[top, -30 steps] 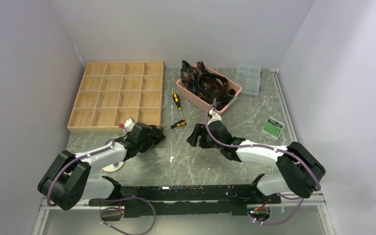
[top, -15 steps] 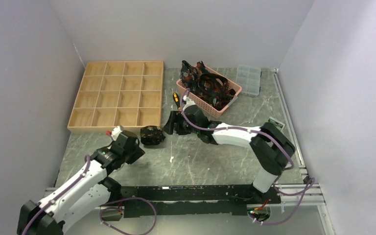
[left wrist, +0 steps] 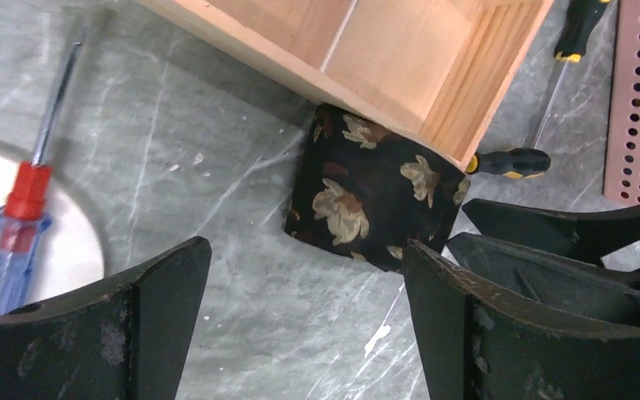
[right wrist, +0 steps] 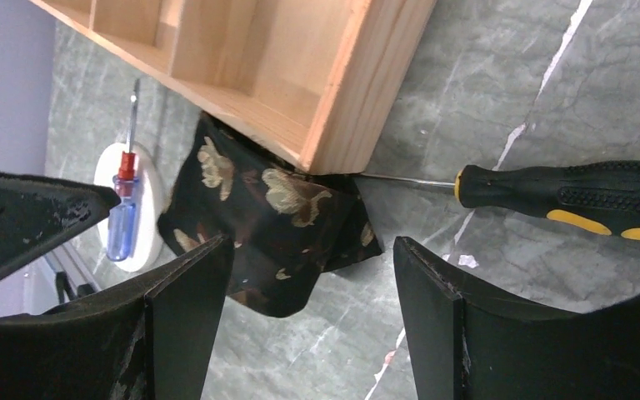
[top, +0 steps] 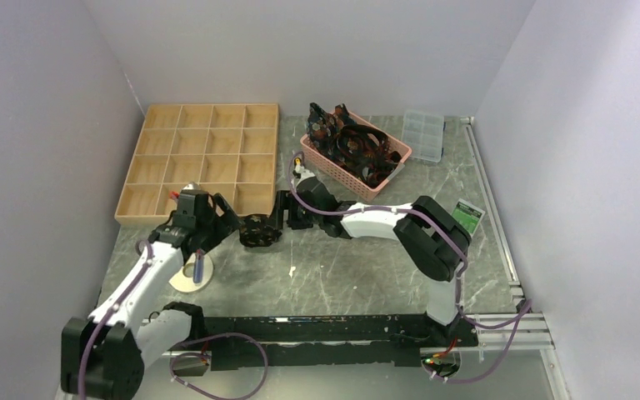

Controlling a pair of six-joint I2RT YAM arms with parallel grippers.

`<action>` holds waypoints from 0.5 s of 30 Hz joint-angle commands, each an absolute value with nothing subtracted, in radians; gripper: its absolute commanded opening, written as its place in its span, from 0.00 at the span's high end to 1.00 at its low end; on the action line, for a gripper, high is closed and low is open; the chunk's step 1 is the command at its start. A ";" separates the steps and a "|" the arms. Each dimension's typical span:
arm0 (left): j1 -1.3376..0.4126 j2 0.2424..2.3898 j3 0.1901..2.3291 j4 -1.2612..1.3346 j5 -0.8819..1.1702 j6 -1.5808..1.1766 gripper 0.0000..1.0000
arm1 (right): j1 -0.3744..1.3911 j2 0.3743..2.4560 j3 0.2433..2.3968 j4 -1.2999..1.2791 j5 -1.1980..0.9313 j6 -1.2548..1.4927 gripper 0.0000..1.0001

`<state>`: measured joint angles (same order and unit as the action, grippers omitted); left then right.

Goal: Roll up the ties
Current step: Roll the tie at the center of the board, then pick up the tie at the center of the board.

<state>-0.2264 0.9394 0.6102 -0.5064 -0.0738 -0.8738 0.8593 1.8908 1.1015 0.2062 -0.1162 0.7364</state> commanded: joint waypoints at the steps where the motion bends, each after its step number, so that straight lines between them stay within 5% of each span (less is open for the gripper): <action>1: -0.130 1.045 0.609 -0.346 0.234 -0.738 0.10 | 0.863 1.919 1.134 0.215 -0.142 0.722 0.25; 15: -0.069 1.240 0.543 -0.121 0.438 -0.728 0.09 | 0.863 1.933 1.020 0.277 -0.159 0.750 0.25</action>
